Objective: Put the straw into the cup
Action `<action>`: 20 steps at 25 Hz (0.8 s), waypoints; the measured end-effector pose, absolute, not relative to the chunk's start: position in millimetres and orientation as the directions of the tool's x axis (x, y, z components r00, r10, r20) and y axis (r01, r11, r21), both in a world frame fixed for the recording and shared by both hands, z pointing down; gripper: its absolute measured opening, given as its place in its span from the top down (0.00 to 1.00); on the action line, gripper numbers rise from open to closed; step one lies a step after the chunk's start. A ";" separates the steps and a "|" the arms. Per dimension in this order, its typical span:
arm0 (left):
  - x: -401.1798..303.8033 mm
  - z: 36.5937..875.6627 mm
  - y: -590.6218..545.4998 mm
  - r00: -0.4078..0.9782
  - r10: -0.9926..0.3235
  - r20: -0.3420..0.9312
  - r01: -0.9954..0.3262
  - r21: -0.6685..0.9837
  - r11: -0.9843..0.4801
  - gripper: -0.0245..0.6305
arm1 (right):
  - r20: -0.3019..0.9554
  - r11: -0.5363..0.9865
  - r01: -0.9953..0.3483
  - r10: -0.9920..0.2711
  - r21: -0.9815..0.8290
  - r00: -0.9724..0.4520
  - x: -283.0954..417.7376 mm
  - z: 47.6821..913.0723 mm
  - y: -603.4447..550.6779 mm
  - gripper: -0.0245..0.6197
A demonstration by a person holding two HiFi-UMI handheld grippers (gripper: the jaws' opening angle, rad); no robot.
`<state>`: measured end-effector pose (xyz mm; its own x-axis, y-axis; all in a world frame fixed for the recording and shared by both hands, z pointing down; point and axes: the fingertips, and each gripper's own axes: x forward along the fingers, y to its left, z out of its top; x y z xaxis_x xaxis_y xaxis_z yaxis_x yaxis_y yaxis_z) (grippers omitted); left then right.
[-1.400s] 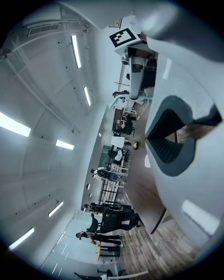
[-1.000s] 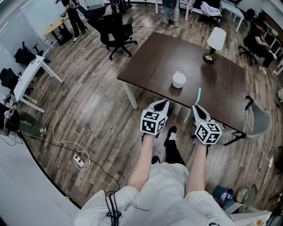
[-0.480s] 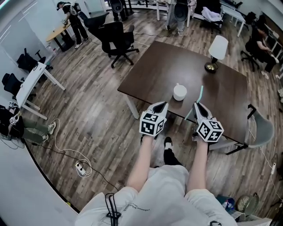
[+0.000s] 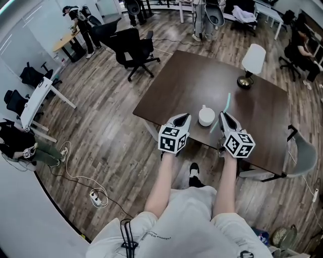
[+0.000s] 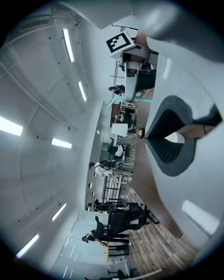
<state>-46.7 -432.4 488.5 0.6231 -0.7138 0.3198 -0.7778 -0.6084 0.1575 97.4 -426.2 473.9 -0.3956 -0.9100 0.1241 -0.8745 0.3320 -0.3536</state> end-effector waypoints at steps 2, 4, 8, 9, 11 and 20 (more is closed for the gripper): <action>-39.9 491.3 -443.4 0.626 -0.707 0.329 -0.775 0.155 -0.613 0.96 | 0.130 0.333 -0.872 -0.907 -0.359 -0.400 100.4 476.4 -440.3 0.89; -33.3 494.4 -455.7 0.626 -0.701 0.341 -0.772 0.149 -0.618 0.96 | 0.132 0.332 -0.868 -0.906 -0.369 -0.402 104.8 478.1 -455.0 0.89; -28.0 498.5 -484.2 0.618 -0.703 0.351 -0.778 0.149 -0.610 0.96 | 0.133 0.339 -0.863 -0.901 -0.375 -0.412 110.2 480.4 -485.1 0.89; -26.5 498.6 -491.8 0.617 -0.705 0.351 -0.780 0.149 -0.608 0.96 | 0.131 0.342 -0.862 -0.900 -0.375 -0.415 111.8 480.1 -493.3 0.89; -21.8 498.7 -505.3 0.615 -0.706 0.351 -0.781 0.147 -0.608 0.96 | 0.126 0.346 -0.859 -0.900 -0.378 -0.418 116.6 478.8 -509.4 0.89; -18.8 507.4 -548.8 0.585 -0.723 0.368 -0.804 0.150 -0.575 0.96 | 0.145 0.386 -0.837 -0.871 -0.388 -0.470 115.5 487.3 -559.8 0.89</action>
